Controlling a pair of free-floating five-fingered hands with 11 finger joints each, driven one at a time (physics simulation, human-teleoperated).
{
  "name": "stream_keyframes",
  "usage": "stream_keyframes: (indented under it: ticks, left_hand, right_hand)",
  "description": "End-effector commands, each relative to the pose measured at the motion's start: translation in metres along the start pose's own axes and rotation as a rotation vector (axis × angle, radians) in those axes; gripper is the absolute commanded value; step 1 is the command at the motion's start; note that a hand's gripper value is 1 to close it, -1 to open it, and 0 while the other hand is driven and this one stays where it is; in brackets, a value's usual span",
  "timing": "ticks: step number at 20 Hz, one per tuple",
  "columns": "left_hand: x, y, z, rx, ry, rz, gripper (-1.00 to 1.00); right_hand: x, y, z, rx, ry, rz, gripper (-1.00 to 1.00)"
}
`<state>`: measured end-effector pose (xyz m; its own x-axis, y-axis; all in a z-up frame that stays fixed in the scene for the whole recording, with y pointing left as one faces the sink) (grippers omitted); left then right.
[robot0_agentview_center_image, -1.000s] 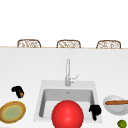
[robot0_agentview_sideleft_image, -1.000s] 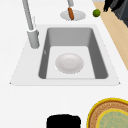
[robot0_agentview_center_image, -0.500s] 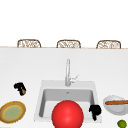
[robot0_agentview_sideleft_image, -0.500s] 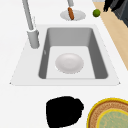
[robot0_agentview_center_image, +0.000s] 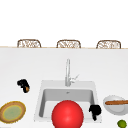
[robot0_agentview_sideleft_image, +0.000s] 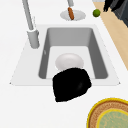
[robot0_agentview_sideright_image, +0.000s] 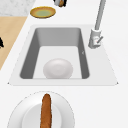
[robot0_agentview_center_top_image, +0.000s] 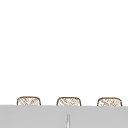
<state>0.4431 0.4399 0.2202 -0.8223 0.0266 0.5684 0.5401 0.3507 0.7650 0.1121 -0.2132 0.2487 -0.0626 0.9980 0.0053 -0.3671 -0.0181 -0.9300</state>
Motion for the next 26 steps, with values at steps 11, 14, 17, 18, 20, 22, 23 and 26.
stream_keyframes:
  ticks: [11,14,17,18,20,22,23,26]
  left_hand:
    - [0.066,-0.026,-0.074,-0.044,0.019,-0.055,1.00]
    - [0.072,-0.041,-0.093,-0.026,0.006,-0.064,1.00]
    - [0.075,-0.058,-0.112,-0.017,0.002,-0.068,1.00]
    - [0.076,-0.063,-0.119,-0.014,0.000,-0.068,1.00]
    - [0.078,-0.073,-0.132,-0.014,-0.001,-0.074,1.00]
    - [0.079,-0.083,-0.145,-0.014,-0.005,-0.087,1.00]
    - [0.079,-0.087,-0.152,-0.014,-0.006,-0.090,1.00]
    - [0.077,-0.103,-0.172,-0.008,0.007,-0.084,1.00]
  right_hand:
    - [0.000,0.000,0.000,0.000,0.000,0.000,0.00]
    - [0.000,0.000,0.000,0.000,0.000,0.000,0.00]
    - [0.000,0.000,0.000,0.000,0.000,0.000,0.00]
    - [0.000,0.000,0.000,0.000,0.000,0.000,0.00]
    - [0.000,0.000,0.000,0.000,0.000,0.000,0.00]
    - [0.000,0.000,0.000,0.000,0.000,0.000,0.00]
    - [0.000,0.000,0.000,0.000,0.000,0.000,0.00]
    - [0.000,0.000,0.000,0.000,0.000,0.000,0.00]
